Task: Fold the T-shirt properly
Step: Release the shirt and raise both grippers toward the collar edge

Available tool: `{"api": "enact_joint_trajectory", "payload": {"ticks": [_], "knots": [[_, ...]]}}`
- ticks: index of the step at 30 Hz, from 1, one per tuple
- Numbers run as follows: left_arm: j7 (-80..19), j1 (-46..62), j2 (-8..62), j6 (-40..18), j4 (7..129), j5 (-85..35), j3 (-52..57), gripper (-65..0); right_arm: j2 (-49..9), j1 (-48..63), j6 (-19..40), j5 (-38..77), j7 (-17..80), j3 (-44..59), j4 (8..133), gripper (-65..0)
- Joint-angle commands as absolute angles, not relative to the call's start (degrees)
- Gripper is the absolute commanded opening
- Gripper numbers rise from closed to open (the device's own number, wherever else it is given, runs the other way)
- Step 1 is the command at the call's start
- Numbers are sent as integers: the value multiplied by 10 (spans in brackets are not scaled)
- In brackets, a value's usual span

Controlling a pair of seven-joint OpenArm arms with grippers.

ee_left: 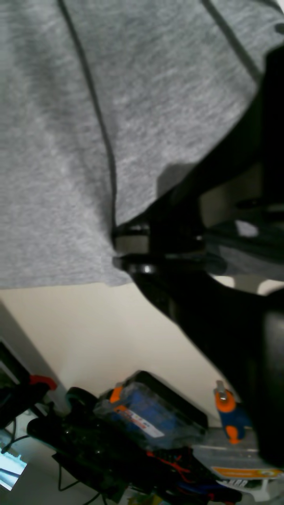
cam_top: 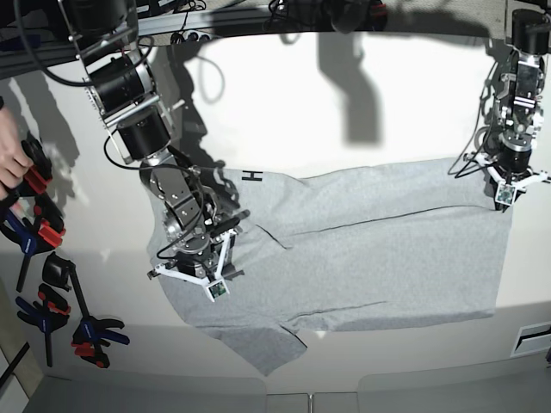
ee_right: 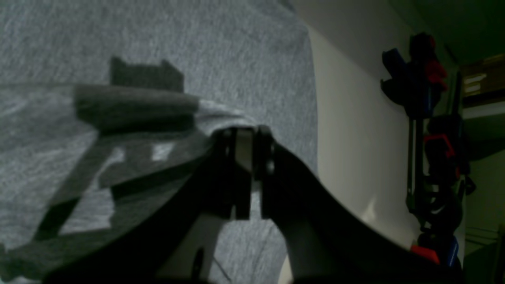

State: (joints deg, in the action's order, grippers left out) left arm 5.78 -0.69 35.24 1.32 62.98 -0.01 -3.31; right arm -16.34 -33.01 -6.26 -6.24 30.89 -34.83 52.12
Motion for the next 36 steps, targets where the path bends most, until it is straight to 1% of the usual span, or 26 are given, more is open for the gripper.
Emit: {"api": "enact_joint_trajectory", "payload": {"ticks": [1, 2, 3, 5, 6, 7, 13, 18, 22, 24, 26, 29, 30, 31, 34, 36], "knots": [[74, -22, 367, 21, 636, -1, -27, -650, -167, -351, -74, -80, 293, -345, 529, -623], [74, -26, 367, 21, 636, 0, -27, -650, -167, -351, -74, -89, 287, -345, 529, -560], [74, -31, 367, 21, 636, -1, -27, -627, -167, -351, -74, -95, 276, -345, 529, -494], [74, -45, 367, 21, 636, 0, -27, -531, -167, -351, -74, -110, 252, -345, 529, -383], [73, -51, 367, 21, 634, 0, -27, -501, -167, -351, -75, -113, 244, -345, 529, -347], [73, -59, 367, 21, 633, -1, -27, -484, -167, -351, -75, -119, 241, -345, 529, -333], [56, -97, 367, 21, 612, -1, -27, -482, -167, -351, -75, -117, 250, -345, 529, -333], [57, -140, 367, 20, 543, -1, -27, -482, -167, -351, -75, -116, 262, -345, 529, -333], [54, -172, 367, -10, 493, -1, -27, -482, -166, -351, -75, -115, 285, -345, 530, -334], [23, -173, 369, -30, 495, -8, -27, -482, -161, -351, -75, -115, 319, -345, 530, -334], [-37, -171, 369, -40, 515, -42, -27, -482, -161, -351, -66, -87, 345, -345, 530, -334], [-157, -170, 368, -39, 558, -148, -27, -482, -167, -354, -6, -8, 357, -344, 530, -334], [-183, -170, 368, -39, 572, -173, -27, -482, -169, -354, 2, 14, 357, -344, 530, -334], [-199, -169, 368, -40, 587, -187, -27, -482, -170, -354, 3, 27, 356, -341, 530, -334], [-220, -161, 369, -39, 637, -178, -27, -482, -170, -354, 6, 51, 360, -312, 531, -334], [-225, -145, 367, -39, 668, -174, -27, -482, -170, -354, 25, 81, 365, -278, 531, -334]]}}
